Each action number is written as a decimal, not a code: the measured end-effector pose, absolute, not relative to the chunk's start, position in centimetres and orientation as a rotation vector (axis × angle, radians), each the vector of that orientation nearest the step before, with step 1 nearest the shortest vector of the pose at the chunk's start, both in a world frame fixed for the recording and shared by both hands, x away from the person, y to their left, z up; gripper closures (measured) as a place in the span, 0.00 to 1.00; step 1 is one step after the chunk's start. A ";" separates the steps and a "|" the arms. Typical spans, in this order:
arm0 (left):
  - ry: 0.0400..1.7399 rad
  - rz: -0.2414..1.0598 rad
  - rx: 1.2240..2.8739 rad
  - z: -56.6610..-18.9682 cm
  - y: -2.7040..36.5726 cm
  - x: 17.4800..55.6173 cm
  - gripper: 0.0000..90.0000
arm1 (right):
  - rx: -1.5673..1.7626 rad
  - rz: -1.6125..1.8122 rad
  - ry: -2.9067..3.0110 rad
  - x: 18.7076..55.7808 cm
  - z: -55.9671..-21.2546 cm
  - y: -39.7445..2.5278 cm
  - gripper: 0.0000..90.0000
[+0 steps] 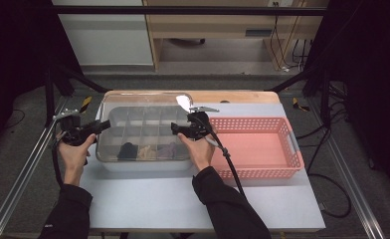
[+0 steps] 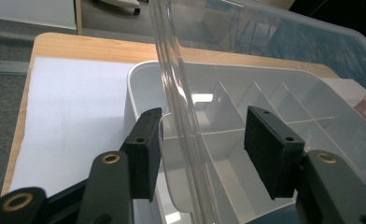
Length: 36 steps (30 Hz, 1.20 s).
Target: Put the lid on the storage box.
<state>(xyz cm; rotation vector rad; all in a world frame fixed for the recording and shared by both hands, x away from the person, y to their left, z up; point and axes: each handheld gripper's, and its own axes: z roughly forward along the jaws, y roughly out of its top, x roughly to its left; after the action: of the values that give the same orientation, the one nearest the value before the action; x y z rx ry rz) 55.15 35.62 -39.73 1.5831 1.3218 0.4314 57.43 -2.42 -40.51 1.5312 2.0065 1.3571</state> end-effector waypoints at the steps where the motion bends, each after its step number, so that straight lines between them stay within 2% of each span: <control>1: 1.322 0.429 1.585 -39.8 35.6 55.2 0.52 | 1.535 1.356 2.006 57.5 -40.6 -2.4 0.19; 14: 1.339 0.408 1.601 -40.4 35.6 55.7 0.50 | 1.549 1.337 2.009 57.8 -41.3 -2.1 0.14; 36: 1.336 0.386 1.607 -40.9 35.8 56.0 0.49 | 1.532 1.334 2.014 57.9 -41.4 -2.0 0.13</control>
<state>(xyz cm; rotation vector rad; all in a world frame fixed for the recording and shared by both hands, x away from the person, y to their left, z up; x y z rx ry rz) 56.01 35.78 -40.90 1.6075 1.3356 0.3863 57.91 -2.03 -41.44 1.5316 2.0137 1.3342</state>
